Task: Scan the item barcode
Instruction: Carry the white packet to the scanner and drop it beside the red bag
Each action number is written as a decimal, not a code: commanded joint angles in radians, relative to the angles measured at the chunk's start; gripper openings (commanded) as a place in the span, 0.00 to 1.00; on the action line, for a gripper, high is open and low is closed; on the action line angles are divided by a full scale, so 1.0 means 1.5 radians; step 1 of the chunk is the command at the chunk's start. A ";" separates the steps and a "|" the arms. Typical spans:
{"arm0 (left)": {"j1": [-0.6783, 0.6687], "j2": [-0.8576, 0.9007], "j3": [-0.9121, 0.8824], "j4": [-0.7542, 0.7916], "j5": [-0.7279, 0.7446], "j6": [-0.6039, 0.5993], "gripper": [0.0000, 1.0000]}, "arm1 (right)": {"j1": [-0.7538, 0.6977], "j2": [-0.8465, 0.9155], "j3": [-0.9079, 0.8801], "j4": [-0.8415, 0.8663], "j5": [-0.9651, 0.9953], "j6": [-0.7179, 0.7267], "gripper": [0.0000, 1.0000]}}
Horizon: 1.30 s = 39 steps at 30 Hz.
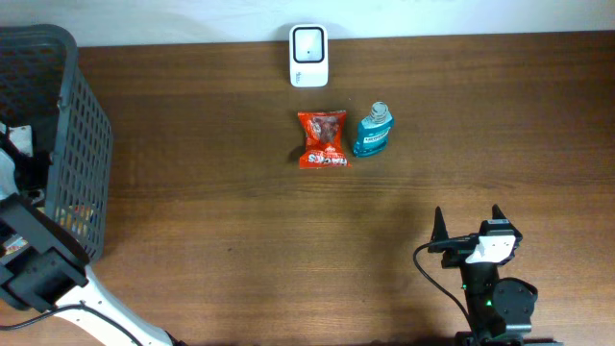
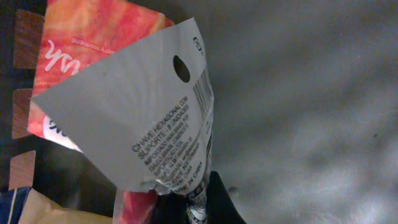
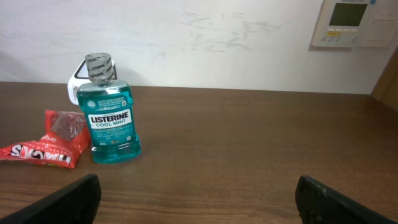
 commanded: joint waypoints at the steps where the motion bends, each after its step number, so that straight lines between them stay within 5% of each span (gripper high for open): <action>1: 0.007 0.011 -0.011 -0.015 0.018 -0.008 0.00 | 0.004 -0.004 -0.005 -0.001 0.006 -0.003 0.99; 4: 0.007 0.011 -0.002 -0.014 0.018 -0.009 0.00 | 0.004 -0.004 -0.005 -0.001 0.006 -0.003 0.98; 8: 0.006 -0.007 0.096 -0.058 0.039 -0.125 0.00 | 0.004 -0.004 -0.005 -0.001 0.006 -0.003 0.98; 18: 0.007 -0.124 0.376 -0.086 0.503 -0.288 0.00 | 0.004 -0.004 -0.005 -0.001 0.006 -0.003 0.99; 25: -0.058 -0.187 0.396 -0.119 0.900 -0.339 0.00 | 0.004 -0.004 -0.005 -0.001 0.006 -0.003 0.99; 29: -0.171 -0.187 0.395 -0.254 0.856 -0.231 0.00 | 0.004 -0.004 -0.005 -0.001 0.006 -0.003 0.98; 36: -0.430 -0.173 0.393 -0.445 0.343 -0.224 0.00 | 0.004 -0.004 -0.005 -0.001 0.006 -0.003 0.99; 39: -0.549 -0.134 0.390 -0.460 0.215 -0.226 0.00 | 0.004 -0.004 -0.005 -0.001 0.006 -0.003 0.99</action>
